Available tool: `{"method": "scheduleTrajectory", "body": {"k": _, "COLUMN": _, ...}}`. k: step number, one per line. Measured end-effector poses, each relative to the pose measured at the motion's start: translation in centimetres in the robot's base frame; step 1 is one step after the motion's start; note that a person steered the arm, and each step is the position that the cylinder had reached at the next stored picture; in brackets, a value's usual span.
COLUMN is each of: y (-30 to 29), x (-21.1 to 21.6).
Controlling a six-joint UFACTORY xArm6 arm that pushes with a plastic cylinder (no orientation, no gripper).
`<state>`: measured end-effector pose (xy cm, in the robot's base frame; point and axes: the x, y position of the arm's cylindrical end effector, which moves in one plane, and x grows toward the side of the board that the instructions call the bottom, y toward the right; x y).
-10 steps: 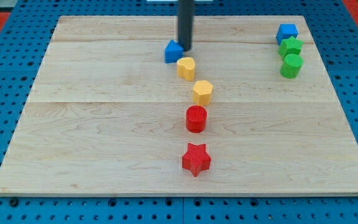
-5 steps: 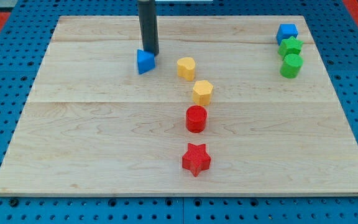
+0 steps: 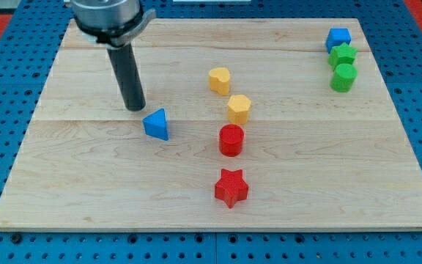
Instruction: Move the blue triangle to the bottom left of the red circle
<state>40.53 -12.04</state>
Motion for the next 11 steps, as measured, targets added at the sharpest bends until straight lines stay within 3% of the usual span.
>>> {"method": "scheduleTrajectory", "body": {"k": 1, "y": 4.6, "x": 4.7}}
{"method": "scheduleTrajectory", "body": {"k": 2, "y": 4.6, "x": 7.9}}
{"method": "scheduleTrajectory", "body": {"k": 3, "y": 5.7, "x": 8.3}}
{"method": "scheduleTrajectory", "body": {"k": 4, "y": 9.1, "x": 5.7}}
{"method": "scheduleTrajectory", "body": {"k": 5, "y": 8.9, "x": 10.9}}
{"method": "scheduleTrajectory", "body": {"k": 6, "y": 3.1, "x": 12.3}}
{"method": "scheduleTrajectory", "body": {"k": 8, "y": 0.3, "x": 7.2}}
{"method": "scheduleTrajectory", "body": {"k": 9, "y": -1.8, "x": 8.8}}
{"method": "scheduleTrajectory", "body": {"k": 10, "y": 2.1, "x": 10.0}}
{"method": "scheduleTrajectory", "body": {"k": 11, "y": 1.5, "x": 3.2}}
